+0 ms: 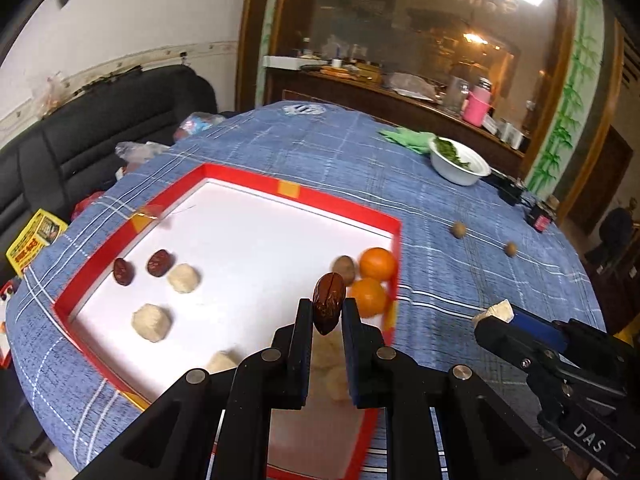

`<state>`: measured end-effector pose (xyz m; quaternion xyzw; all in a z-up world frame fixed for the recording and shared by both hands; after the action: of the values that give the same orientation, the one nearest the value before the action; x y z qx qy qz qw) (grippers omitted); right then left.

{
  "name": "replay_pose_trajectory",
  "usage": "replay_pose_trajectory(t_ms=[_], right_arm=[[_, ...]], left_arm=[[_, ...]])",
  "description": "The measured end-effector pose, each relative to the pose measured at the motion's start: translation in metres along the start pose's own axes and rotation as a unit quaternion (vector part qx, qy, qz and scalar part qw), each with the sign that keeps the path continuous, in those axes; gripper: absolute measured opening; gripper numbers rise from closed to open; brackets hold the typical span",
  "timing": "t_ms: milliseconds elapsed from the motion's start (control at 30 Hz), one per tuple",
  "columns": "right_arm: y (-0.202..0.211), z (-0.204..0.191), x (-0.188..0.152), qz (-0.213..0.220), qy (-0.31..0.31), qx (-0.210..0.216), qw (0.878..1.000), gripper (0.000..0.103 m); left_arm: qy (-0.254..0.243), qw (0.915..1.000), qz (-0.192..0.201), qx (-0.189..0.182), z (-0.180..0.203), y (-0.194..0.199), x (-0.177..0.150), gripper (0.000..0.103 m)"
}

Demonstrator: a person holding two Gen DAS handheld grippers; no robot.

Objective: Organize fruits
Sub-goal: 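Move the beige lump and red date over the red-rimmed white tray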

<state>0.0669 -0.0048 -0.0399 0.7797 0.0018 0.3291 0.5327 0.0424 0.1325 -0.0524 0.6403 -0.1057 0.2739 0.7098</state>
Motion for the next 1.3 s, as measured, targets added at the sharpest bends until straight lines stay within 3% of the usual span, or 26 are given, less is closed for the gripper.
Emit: replay_pose_trajectory(t_ms=[733, 1300], right_arm=[[-0.054, -0.050, 0.051, -0.023, 0.044, 0.013, 0.999, 0.027], [-0.086, -0.065, 0.071, -0.045, 0.063, 0.016, 0.997, 0.027]], left_arm=[[0.082, 0.9945, -0.012, 0.064, -0.082, -0.023, 0.025, 0.014], [0.088, 0.9903, -0.020, 0.105, -0.094, -0.035, 0.044, 0.014]])
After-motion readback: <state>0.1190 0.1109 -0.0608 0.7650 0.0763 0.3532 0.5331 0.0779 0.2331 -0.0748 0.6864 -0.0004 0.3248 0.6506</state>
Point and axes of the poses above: each gripper's, at about its wrist camera, not at the fingertips, and y roughly against the way its jaws point, z to its right, x to its top, the point moved 4 cm from there along -y, roughly the way its jaws point, and after that the axes turned 15 degrees about -z, right-handed, at the moved point
